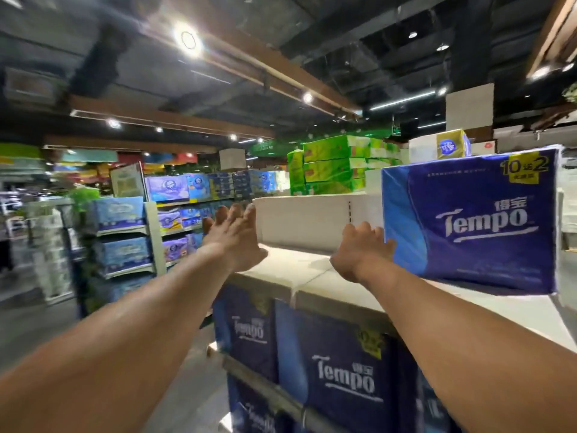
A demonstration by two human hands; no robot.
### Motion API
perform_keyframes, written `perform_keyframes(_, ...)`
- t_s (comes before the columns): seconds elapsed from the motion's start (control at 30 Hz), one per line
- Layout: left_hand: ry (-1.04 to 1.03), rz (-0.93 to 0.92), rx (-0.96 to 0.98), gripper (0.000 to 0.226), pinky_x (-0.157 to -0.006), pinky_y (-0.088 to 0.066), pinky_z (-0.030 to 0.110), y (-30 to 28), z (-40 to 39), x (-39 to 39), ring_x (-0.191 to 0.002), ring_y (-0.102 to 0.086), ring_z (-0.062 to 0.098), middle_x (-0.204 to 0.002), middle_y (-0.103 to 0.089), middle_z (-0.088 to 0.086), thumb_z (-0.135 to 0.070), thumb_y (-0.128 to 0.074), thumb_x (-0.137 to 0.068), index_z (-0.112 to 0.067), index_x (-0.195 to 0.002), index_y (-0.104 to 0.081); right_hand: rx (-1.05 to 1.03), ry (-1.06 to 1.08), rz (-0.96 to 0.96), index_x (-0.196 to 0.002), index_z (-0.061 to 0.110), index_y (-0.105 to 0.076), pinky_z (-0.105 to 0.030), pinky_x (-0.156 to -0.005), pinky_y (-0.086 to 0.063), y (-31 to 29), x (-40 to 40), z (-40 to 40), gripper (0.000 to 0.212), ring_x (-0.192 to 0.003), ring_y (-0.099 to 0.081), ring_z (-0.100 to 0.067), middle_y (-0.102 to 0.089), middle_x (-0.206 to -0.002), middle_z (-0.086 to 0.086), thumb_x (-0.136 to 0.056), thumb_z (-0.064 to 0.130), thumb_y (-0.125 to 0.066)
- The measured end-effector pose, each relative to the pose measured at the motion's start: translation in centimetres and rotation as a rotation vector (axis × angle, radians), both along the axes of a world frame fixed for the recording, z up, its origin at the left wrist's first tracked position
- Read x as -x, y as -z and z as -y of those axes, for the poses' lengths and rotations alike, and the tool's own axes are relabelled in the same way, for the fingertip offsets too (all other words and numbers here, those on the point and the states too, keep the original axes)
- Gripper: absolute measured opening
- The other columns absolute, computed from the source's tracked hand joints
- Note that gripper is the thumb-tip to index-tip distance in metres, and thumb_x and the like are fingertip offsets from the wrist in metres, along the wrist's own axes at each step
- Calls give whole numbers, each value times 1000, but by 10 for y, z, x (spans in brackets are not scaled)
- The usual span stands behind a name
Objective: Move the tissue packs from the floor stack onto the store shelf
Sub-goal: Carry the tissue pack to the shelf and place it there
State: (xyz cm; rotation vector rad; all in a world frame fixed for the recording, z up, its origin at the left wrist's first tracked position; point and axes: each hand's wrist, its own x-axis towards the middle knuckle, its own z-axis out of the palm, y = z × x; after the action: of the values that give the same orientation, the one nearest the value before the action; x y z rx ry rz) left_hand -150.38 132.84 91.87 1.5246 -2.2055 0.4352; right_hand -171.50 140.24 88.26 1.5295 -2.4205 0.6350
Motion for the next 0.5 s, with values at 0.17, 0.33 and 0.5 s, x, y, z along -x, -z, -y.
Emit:
perform_keyframes(0.17,-180,-1,-139,98,-120,-5,57,30,-44,-125,-153,4,30,-168,2,5,-54,-60,-91,-24,-160,3,-93,-180,57,-135,20,-44,-52,-107,-31,24,-114,-10,54,-134,-34,-33,-40,-139,-7,-87,36,-60)
perform_keyframes(0.33,-404,81,-154,97,-117,-19,55,56,-100,-251,-146,-14,35,-160,-16,11,-61,-59,-88,-20,-158,-7,-102,-363,86,-134,20,-47,-53,-105,-33,49,-231,-17,46,-131,-38,-33,-44,-139,-9,-90,32,-55)
perform_keyframes(0.5,-574,83,-126,91,-110,-27,51,66,-157,-362,-143,-21,34,-156,-24,10,-62,-58,-87,-20,-156,-15,-143,-596,51,-138,19,-43,-56,-107,-28,70,-343,-33,49,-133,-33,-34,-41,-141,-10,-91,27,-53)
